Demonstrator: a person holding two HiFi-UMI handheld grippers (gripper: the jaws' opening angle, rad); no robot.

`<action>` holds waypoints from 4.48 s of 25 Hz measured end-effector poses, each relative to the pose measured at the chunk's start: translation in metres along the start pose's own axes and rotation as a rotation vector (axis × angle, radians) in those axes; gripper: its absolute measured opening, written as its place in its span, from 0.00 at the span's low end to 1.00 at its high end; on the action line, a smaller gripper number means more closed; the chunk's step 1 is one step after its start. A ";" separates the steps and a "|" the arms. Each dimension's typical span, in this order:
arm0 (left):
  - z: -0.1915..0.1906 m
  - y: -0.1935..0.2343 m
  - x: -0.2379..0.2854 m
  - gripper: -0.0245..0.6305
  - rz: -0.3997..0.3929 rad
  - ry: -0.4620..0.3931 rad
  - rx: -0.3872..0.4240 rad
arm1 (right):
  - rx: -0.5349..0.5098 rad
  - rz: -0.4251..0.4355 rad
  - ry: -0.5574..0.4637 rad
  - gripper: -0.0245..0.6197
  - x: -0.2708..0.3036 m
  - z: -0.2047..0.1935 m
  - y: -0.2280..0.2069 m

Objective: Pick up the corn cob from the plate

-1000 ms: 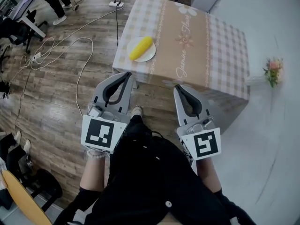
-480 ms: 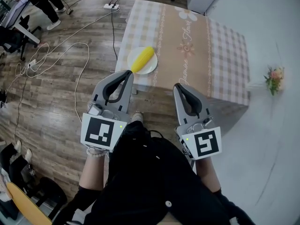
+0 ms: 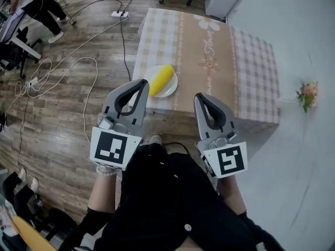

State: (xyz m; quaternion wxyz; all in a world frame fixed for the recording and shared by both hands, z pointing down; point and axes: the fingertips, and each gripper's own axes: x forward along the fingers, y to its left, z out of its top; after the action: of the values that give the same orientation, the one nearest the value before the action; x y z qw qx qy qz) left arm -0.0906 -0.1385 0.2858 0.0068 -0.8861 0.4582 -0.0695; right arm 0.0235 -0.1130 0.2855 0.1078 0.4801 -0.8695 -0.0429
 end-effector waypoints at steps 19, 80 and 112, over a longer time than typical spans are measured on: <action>-0.012 0.017 0.004 0.06 0.035 0.025 -0.023 | 0.012 0.030 0.024 0.10 0.020 -0.009 -0.003; -0.045 0.000 0.085 0.06 0.011 0.134 0.040 | 0.038 0.069 0.076 0.10 0.028 -0.033 -0.069; -0.231 -0.016 0.161 0.44 -0.161 0.601 -0.086 | 0.081 -0.048 0.209 0.10 0.002 -0.066 -0.089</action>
State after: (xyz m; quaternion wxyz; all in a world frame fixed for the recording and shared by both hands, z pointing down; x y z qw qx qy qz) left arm -0.0159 -0.2480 0.5342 -0.1717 -0.8588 0.3705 -0.3093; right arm 0.1108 -0.1599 0.3341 0.1773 0.5067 -0.8428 0.0400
